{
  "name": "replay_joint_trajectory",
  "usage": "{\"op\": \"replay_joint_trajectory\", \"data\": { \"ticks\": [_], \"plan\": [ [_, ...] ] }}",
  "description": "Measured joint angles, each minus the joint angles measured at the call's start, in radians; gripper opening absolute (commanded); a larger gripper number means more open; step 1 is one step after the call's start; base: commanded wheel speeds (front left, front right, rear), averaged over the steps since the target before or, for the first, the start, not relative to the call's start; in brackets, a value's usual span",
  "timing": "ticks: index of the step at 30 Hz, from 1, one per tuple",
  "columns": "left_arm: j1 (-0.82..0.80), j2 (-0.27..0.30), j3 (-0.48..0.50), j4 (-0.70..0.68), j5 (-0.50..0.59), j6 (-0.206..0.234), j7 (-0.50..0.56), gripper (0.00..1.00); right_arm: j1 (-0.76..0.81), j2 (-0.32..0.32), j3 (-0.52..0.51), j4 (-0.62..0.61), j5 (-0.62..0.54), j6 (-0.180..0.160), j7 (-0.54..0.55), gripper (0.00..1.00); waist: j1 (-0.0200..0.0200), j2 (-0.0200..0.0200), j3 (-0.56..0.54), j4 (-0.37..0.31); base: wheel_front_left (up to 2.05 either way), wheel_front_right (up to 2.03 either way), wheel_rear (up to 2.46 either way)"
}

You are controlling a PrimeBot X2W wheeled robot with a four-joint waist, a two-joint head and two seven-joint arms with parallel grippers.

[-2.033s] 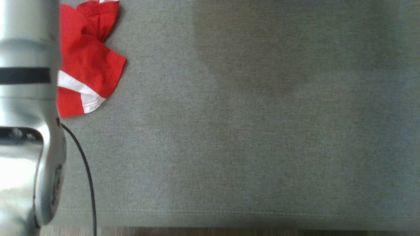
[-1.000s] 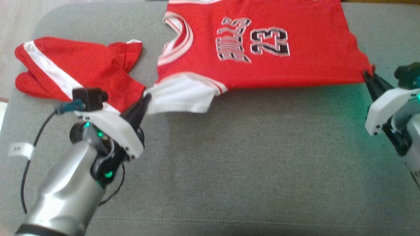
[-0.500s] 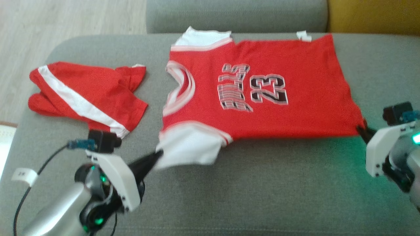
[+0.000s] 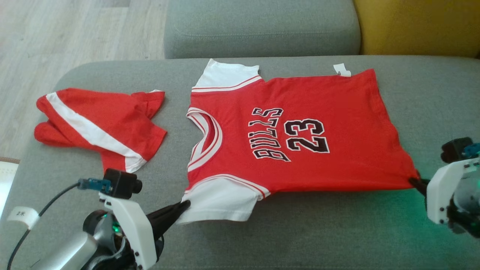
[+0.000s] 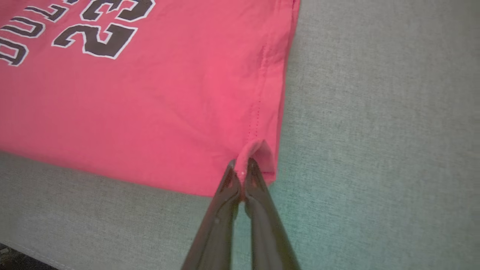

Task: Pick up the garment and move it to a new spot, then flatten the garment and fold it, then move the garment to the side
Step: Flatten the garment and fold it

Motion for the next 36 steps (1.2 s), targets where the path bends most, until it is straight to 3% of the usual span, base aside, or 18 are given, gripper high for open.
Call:
{"op": "replay_joint_trajectory", "data": {
  "ticks": [11, 21, 31, 32, 33, 34, 35, 36],
  "plan": [
    [-0.105, -0.001, 0.032, 0.018, 0.028, 0.013, -0.005, 0.00, -0.072, -0.017, -0.047, -0.032, -0.041, 0.000, 0.047, 0.00, 0.0000, 0.0000, 0.080, -0.010, 0.00, 0.00, 0.00],
    [-0.336, -0.051, 0.004, 0.181, 0.090, -0.047, 0.049, 0.00, -0.236, 0.011, -0.072, 0.012, -0.147, 0.000, 0.124, 0.00, 0.0001, 0.0000, 0.222, -0.008, 0.00, 0.00, 0.00],
    [-0.494, -0.114, -0.054, 0.359, 0.123, -0.065, 0.047, 0.00, -0.321, 0.053, -0.075, 0.075, -0.203, 0.000, 0.124, 0.00, 0.0001, 0.0000, 0.315, 0.001, 0.00, 0.00, 0.00],
    [-0.508, -0.118, -0.064, 0.375, 0.125, -0.065, 0.047, 0.00, -0.326, 0.056, -0.074, 0.080, -0.210, 0.000, 0.120, 0.43, 0.0001, 0.0000, 0.320, 0.001, 0.00, 0.00, 0.00],
    [-0.519, -0.124, -0.070, 0.393, 0.133, -0.065, 0.039, 0.00, -0.334, 0.061, -0.076, 0.089, -0.220, 0.000, 0.107, 0.43, 0.0001, 0.0000, 0.323, 0.000, 0.00, 0.00, 0.00],
    [-0.529, -0.130, -0.074, 0.410, 0.149, -0.067, 0.021, 0.73, -0.342, 0.069, -0.079, 0.102, -0.227, 0.000, 0.097, 1.00, 0.0001, -0.0001, 0.326, -0.001, 0.00, 0.00, 0.00],
    [-0.540, -0.135, -0.076, 0.427, 0.163, -0.071, 0.002, 1.00, -0.349, 0.077, -0.081, 0.112, -0.232, 0.000, 0.088, 1.00, 0.0001, 0.0000, 0.327, -0.002, 0.00, 0.00, 0.00],
    [-0.553, -0.139, -0.080, 0.446, 0.175, -0.071, -0.013, 1.00, -0.356, 0.082, -0.081, 0.125, -0.243, 0.000, 0.075, 1.00, 0.0001, 0.0000, 0.328, -0.003, 0.00, 0.00, 0.00]
  ]
}}
